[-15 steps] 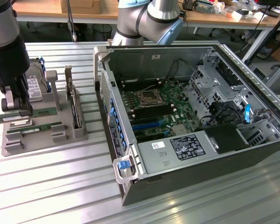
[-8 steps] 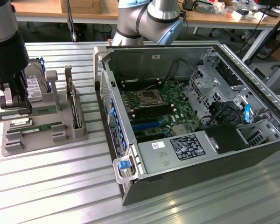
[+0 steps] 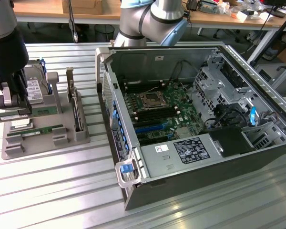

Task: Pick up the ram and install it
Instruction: 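Pick up the ram and move it above insertion slot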

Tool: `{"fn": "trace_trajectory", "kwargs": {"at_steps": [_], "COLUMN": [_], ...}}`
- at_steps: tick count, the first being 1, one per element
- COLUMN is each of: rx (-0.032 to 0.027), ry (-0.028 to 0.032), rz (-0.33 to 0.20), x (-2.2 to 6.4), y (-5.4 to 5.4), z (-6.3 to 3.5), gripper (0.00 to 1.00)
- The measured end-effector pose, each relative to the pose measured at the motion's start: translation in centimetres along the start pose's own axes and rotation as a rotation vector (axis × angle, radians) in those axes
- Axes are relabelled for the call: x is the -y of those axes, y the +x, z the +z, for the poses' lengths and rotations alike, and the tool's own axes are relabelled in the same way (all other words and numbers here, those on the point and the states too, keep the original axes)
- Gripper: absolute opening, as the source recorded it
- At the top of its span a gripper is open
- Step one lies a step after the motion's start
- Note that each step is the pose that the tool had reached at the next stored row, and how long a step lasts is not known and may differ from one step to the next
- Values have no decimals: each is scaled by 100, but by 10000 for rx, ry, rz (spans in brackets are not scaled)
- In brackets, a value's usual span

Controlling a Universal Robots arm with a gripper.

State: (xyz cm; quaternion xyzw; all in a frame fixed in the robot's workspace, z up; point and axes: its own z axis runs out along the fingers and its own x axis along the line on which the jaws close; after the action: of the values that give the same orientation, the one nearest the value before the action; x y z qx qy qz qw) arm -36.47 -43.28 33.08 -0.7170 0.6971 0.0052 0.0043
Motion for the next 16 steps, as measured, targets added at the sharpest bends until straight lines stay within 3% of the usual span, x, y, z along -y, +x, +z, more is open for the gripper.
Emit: {"fn": "trace_trajectory", "kwargs": {"at_steps": [16], "rx": [0], "ry": [-1], "rz": [0], "x": [0], "y": [-2], "z": [-171], "gripper": [12]}}
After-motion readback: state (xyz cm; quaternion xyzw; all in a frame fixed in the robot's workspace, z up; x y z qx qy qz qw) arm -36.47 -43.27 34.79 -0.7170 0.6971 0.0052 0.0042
